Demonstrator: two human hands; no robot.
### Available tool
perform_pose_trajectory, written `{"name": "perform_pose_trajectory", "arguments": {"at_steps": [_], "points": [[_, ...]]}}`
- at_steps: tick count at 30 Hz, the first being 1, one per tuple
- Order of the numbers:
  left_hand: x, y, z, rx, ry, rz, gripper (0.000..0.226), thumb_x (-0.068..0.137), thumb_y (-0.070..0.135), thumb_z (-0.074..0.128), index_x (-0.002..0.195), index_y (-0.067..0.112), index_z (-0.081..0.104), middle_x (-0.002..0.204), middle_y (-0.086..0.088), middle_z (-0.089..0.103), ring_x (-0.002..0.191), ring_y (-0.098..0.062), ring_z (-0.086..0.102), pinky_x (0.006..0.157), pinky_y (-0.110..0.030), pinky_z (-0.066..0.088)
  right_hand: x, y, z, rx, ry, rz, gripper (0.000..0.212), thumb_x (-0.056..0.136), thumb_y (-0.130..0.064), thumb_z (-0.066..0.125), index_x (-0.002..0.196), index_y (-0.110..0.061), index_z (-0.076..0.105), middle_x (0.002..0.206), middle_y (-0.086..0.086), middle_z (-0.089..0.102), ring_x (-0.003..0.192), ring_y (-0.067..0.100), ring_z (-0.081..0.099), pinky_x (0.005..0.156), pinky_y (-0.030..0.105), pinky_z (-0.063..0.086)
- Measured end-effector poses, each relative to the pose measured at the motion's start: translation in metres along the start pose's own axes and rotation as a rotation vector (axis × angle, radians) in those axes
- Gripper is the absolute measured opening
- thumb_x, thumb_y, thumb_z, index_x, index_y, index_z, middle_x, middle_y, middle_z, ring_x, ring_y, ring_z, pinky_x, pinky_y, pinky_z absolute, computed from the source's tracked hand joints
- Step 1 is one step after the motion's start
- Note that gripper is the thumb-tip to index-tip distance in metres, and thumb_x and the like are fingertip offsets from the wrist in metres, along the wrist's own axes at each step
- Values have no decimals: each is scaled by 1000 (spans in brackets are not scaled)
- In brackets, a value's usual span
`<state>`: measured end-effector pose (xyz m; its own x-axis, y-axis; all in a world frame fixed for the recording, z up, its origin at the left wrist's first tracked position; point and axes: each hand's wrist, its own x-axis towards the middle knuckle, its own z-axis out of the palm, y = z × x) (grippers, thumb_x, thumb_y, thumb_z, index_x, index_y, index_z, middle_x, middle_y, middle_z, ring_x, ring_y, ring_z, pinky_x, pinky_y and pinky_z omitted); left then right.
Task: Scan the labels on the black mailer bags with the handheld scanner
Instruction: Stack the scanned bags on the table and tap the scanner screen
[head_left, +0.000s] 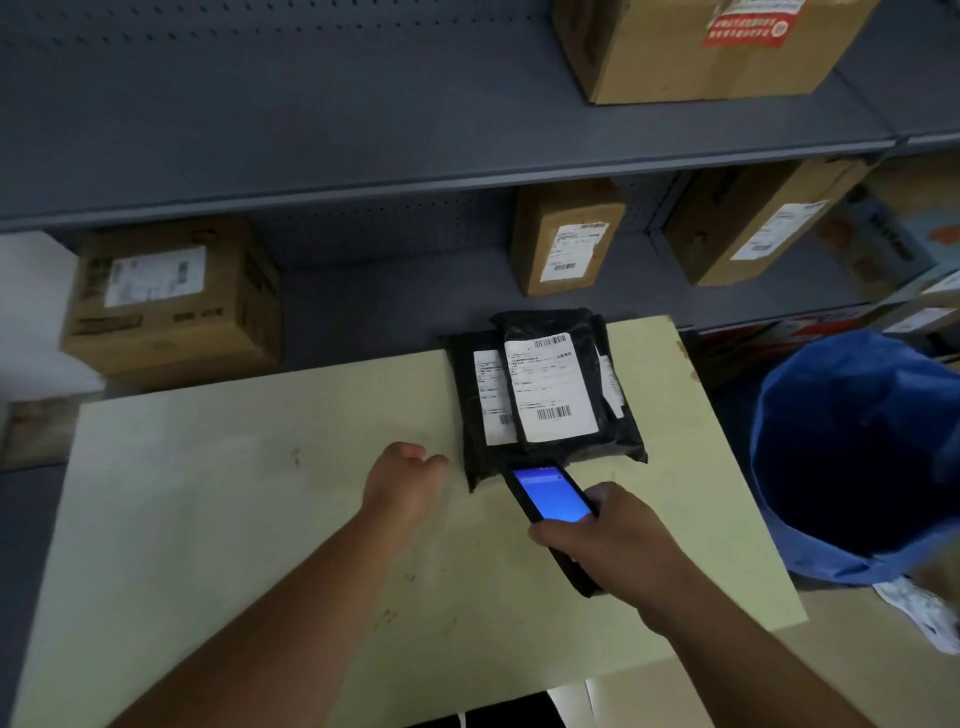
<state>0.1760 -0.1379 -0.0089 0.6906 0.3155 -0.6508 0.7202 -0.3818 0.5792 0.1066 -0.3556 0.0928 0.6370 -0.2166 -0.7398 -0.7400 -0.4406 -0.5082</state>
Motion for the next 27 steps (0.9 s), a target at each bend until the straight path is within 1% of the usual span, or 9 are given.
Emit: {"name": "perform_pose_trajectory", "arguments": {"at_steps": [2,4,7,10,12,16,20,24,27], "points": [[1,-12,-16,49,0,20,49,90,33,71,135,15,62,132,-5,67,103,-23,64,89,-29,50,0,-5,13,-24,-15,-15,45,71,-36,87,104,-13,65,72,-2,67,54,14,58,53,27,49],[-1,-26,-31,104,-2,58,52,91,35,70,138,16,59,140,-6,63,111,-23,65,92,-30,51,-1,-10,25,-42,-33,-31,44,72,-35,87,104,-15,64,76,-1,67,55,13,58,50,24,48],[-9,-46,-54,334,46,139,52,92,43,64,140,24,54,143,-2,56,119,-26,63,99,-41,53,-2,-14,44,-69,-54,-55,42,74,-33,87,104,-15,63,78,0,67,54,12,58,44,20,45],[-17,-67,-73,604,77,236,54,96,45,57,145,28,46,147,0,48,129,-25,53,104,-43,46,-3,-15,65,-109,-69,-64,44,74,-35,87,105,-18,61,87,2,71,61,14,63,47,22,48],[-20,-81,-83,682,81,269,55,96,46,54,147,28,44,148,-1,47,132,-25,50,105,-43,44,-3,-15,79,-135,-80,-56,46,72,-37,87,105,-18,60,92,4,73,64,16,65,52,26,50],[-21,-108,-97,779,73,287,57,97,47,51,150,28,40,150,1,46,135,-23,48,108,-41,43,1,-8,101,-165,-98,-28,49,71,-38,86,106,-16,60,94,5,73,66,17,66,57,30,53],[-22,-132,-104,810,68,266,59,96,48,49,151,28,39,153,3,43,138,-22,45,109,-41,41,5,4,118,-219,-99,-10,49,71,-40,86,104,-17,57,98,6,72,70,19,67,60,32,53],[-25,-149,-106,802,72,223,61,95,49,50,151,26,40,153,1,43,138,-23,44,107,-41,42,7,14,134,-266,-68,-9,49,73,-39,84,105,-17,53,94,6,72,64,18,69,59,34,57],[-29,-158,-104,803,77,205,60,95,47,50,149,25,41,152,0,44,138,-23,45,106,-41,42,6,23,150,-333,-35,-3,55,71,-45,81,107,-18,50,97,4,68,73,20,72,66,39,63]]}}
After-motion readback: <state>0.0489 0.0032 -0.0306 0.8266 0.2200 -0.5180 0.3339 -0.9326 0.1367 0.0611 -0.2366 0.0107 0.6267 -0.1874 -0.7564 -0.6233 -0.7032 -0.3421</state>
